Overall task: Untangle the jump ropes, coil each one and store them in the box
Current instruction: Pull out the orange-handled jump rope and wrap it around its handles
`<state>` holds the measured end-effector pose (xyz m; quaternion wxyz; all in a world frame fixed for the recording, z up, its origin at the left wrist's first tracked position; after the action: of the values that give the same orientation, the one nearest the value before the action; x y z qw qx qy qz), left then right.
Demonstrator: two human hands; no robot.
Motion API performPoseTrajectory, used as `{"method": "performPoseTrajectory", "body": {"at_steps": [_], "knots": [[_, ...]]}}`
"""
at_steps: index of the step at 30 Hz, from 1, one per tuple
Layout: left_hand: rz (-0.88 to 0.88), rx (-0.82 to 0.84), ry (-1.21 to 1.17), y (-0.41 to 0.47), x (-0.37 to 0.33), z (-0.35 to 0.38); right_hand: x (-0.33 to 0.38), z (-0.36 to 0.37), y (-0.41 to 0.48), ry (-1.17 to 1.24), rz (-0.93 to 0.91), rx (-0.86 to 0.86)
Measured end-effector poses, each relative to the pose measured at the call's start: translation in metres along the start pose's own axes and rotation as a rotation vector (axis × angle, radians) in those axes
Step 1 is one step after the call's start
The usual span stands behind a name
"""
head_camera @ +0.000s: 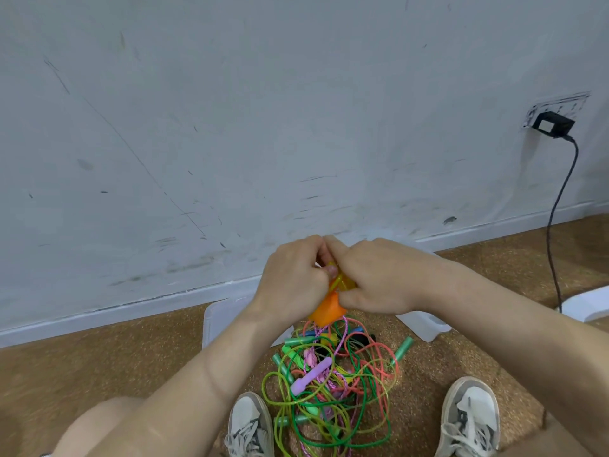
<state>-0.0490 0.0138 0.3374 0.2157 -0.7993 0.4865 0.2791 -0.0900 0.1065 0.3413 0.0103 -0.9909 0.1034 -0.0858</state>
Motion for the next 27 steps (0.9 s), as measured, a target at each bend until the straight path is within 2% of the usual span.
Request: {"method": "performPoseTrajectory", "body": {"at_steps": [5, 10, 13, 15, 19, 22, 25, 27], "knots": [[-0.113, 0.114, 0.023, 0.011, 0.002, 0.016, -0.01, 0.014, -0.006, 0.053, 0.036, 0.13], [-0.166, 0.245, -0.329, 0.028, 0.006, 0.036, -0.036, 0.0, -0.023, 0.293, 0.134, 0.165], [-0.171, 0.296, -0.413, 0.041, 0.004, 0.049, -0.067, -0.009, -0.045, 0.389, 0.255, 0.202], [-0.154, 0.33, -0.399, 0.054, -0.005, 0.056, -0.082, -0.004, -0.05, 0.526, 0.303, 0.164], [-0.122, 0.295, -0.38, 0.086, -0.029, 0.072, -0.116, 0.003, -0.047, 0.415, 0.343, 0.052], [-0.106, 0.223, -0.369, 0.11, -0.034, 0.106, -0.153, 0.025, -0.052, 0.478, 0.425, -0.043], [-0.121, 0.093, -0.238, 0.131, -0.016, 0.148, -0.195, 0.074, -0.064, 0.68, 0.617, -0.185], [-0.177, 0.177, -0.233, 0.143, 0.002, 0.182, -0.223, 0.117, -0.078, 0.855, 0.8, -0.295]]}}
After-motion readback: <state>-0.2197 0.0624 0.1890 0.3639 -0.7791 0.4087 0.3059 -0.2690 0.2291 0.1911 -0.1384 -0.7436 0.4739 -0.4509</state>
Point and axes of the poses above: each hand's wrist, its own y-axis towards the middle knuckle, its own z-axis out of the palm, x = y × z, the point moved 6 cm from there along y, towards the middle knuckle, and after that the axes turned 14 degrees about -z, right-handed, at the moved point
